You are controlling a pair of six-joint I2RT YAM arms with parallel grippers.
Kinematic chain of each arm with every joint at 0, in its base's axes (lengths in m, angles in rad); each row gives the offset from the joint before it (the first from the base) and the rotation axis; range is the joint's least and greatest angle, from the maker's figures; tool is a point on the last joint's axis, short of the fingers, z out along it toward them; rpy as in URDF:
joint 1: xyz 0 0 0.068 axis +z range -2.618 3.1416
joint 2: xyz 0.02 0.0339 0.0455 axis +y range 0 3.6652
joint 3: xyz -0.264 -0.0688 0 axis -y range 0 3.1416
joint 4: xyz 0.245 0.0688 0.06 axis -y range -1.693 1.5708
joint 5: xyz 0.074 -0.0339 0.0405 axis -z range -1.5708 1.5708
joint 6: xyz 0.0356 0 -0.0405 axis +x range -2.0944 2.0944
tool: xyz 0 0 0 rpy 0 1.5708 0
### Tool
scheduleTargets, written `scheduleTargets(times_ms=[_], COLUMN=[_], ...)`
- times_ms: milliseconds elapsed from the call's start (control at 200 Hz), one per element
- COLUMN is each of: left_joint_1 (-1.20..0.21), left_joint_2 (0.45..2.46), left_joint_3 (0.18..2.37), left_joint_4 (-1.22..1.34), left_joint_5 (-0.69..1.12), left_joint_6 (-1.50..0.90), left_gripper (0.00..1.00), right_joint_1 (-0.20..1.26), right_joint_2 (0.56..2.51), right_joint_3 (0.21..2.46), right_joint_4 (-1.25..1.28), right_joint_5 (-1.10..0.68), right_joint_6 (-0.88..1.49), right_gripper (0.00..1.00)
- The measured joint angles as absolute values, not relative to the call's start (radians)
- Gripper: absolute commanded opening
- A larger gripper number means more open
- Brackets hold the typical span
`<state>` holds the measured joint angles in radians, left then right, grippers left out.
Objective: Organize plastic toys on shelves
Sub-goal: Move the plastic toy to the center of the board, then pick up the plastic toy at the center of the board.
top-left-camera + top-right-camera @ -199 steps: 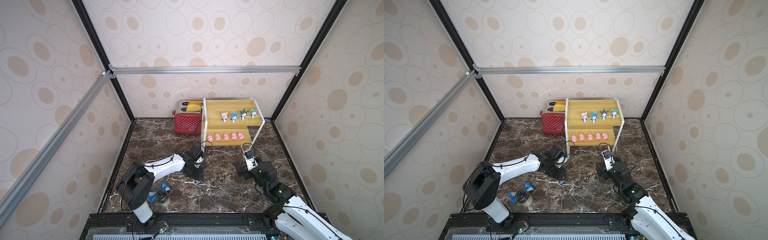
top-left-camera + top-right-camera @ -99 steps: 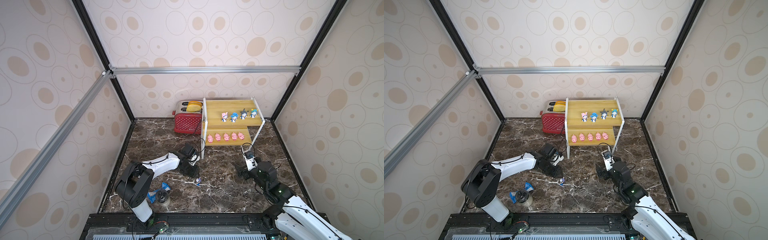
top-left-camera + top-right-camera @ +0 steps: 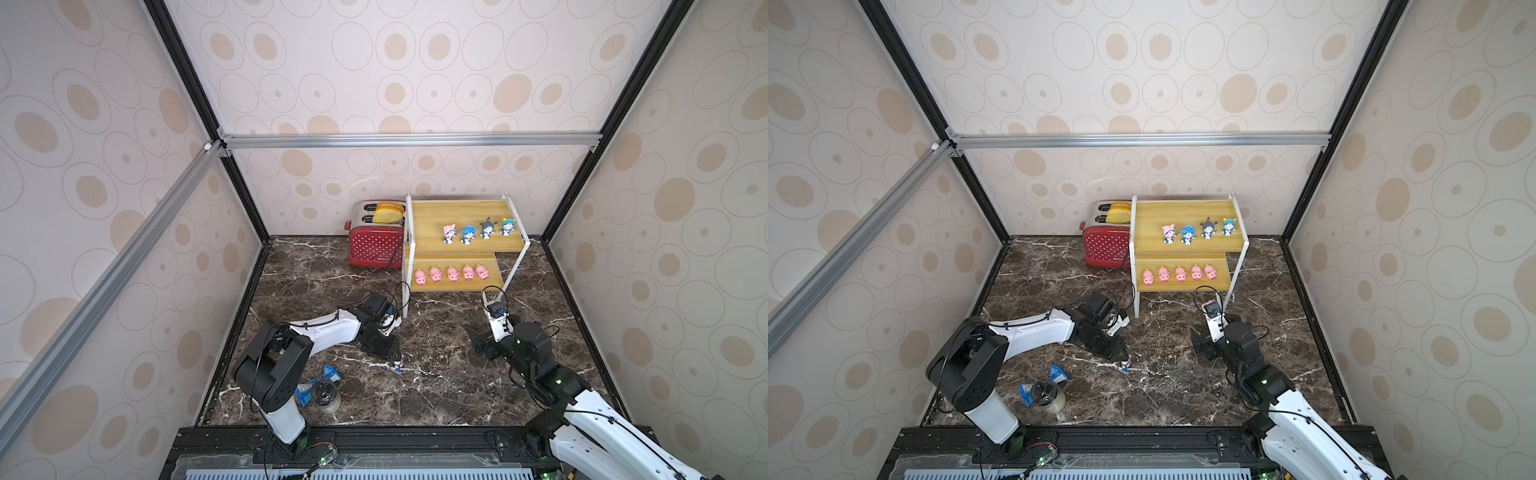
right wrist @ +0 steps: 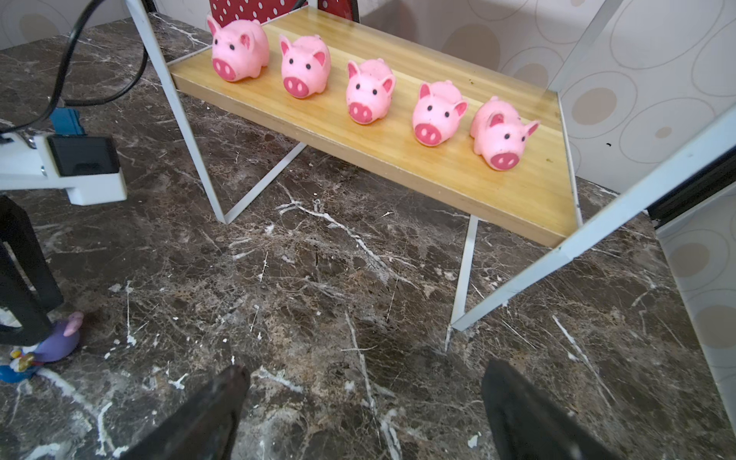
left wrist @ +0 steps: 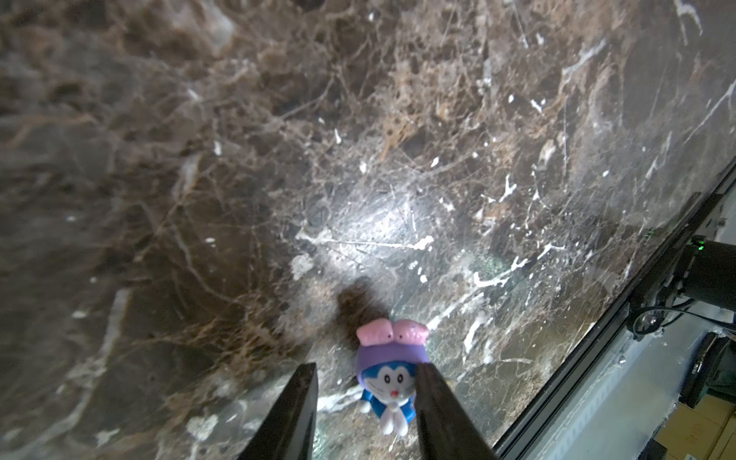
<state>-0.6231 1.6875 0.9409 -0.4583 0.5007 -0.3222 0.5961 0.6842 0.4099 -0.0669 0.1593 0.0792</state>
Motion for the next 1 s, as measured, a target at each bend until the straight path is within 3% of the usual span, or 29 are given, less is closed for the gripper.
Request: scheduleTargets(times_ms=[656,1002], left_joint_1=[-0.647,-0.695], left_joint_2=[1.677,1.684], left_joint_3=[0.935,0.935], left_joint_4=[-0.442,-0.442], left_joint_5=[0.485,0.435], left_joint_6=[-0.370,-0.395], left_gripper=[0.44,0.36], right_joint_1=[0.596,0.596], right_joint_2=[0.694,0.744], right_joint_3=[0.410,0.410], right_joint_4=[-0.066,-0.060], right_joint_5=[0.129,0.018], right_joint_6=[0.089,0.090], right_gripper=[0.96,0.96])
